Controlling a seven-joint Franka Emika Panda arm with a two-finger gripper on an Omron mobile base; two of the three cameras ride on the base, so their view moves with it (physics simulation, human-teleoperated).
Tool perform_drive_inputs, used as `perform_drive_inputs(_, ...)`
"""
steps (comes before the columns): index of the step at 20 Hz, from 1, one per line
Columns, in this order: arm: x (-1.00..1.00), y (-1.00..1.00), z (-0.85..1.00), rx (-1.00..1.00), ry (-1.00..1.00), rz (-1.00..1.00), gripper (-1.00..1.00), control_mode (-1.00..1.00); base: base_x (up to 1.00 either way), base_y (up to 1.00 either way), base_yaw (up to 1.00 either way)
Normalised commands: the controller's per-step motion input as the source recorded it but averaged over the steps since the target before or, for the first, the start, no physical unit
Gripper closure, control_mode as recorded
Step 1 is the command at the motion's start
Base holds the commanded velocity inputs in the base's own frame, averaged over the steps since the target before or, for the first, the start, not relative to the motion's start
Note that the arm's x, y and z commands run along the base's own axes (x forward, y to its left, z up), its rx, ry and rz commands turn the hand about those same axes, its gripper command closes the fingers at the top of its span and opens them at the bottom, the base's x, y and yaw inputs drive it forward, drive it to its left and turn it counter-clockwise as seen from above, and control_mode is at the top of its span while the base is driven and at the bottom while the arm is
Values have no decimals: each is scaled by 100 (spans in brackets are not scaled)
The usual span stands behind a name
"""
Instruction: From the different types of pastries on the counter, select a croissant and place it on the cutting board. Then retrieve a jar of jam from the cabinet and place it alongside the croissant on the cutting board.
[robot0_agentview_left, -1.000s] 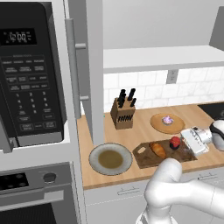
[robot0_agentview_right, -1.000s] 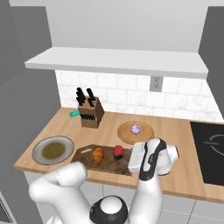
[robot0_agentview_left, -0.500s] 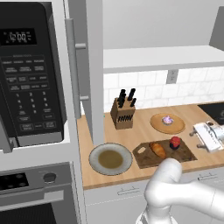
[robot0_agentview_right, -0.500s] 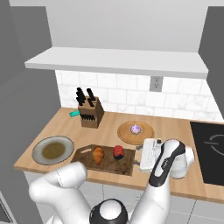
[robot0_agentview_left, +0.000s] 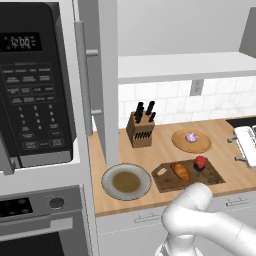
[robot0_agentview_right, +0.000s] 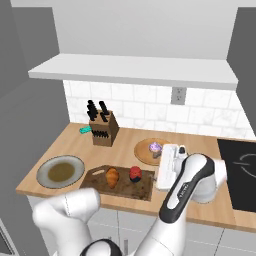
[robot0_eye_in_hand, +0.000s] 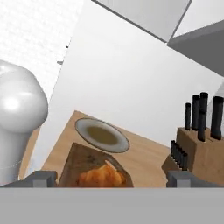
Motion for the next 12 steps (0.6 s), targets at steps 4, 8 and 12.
perform_drive_inputs(4,-44,89,61,-10,-16,-4,-100,-100,0,0,0)
perform_drive_inputs(8,-56,100,36,-16,-14,0,-100,-100,0,0,0)
perform_drive_inputs(12,-70,100,38,-19,-23,0,-100,-100,0,0,0)
